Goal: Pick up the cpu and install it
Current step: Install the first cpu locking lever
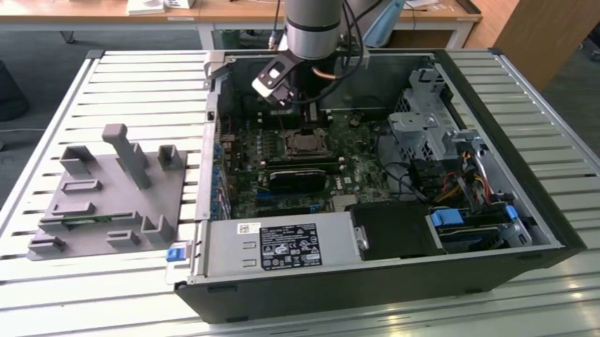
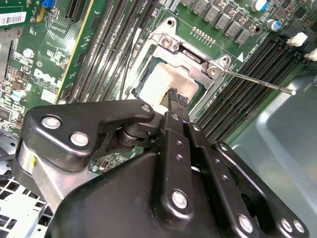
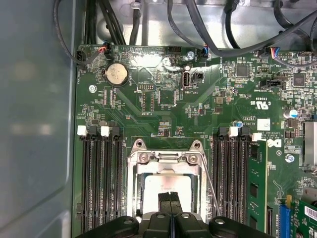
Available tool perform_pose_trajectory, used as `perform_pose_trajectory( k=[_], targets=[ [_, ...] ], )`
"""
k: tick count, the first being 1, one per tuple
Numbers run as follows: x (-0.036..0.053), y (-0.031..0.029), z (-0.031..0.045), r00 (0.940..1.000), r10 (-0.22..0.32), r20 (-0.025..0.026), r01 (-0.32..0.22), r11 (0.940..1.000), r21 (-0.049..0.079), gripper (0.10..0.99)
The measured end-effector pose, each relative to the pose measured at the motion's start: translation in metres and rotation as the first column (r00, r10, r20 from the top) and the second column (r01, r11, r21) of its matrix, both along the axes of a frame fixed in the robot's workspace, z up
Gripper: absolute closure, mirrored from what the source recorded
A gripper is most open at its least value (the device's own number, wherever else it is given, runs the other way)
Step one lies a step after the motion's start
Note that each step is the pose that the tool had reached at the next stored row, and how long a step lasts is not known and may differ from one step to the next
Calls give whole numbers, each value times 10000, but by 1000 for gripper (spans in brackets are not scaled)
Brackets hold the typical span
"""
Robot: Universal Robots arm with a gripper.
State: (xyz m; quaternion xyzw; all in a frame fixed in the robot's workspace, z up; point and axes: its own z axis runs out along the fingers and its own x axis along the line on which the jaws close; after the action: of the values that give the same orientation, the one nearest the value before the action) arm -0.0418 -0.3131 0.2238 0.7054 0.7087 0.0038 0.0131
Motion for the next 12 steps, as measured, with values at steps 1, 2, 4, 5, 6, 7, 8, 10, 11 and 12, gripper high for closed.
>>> perform_pose_trajectory(
  k=[1, 2, 4, 5, 6, 7, 8, 10, 11, 12],
  targets=[
    [0, 0, 6, 10000, 0, 0, 0, 10000, 0, 980],
    [0, 0, 11, 10000, 0, 0, 0, 10000, 0, 980],
    [0, 0, 22, 10000, 0, 0, 0, 10000, 0, 980],
    [0, 0, 28, 10000, 0, 0, 0, 10000, 0, 980],
    [0, 0, 34, 10000, 0, 0, 0, 10000, 0, 980],
    [0, 0, 40, 10000, 0, 0, 0, 10000, 0, 980],
    [0, 0, 45, 10000, 0, 0, 0, 10000, 0, 980],
    [0, 0, 54, 10000, -1, 0, 1, 10000, 0, 980],
    [0, 0, 59, 10000, -1, 0, 1, 10000, 0, 980],
    [0, 0, 63, 10000, -1, 0, 1, 10000, 0, 980]
  ],
)
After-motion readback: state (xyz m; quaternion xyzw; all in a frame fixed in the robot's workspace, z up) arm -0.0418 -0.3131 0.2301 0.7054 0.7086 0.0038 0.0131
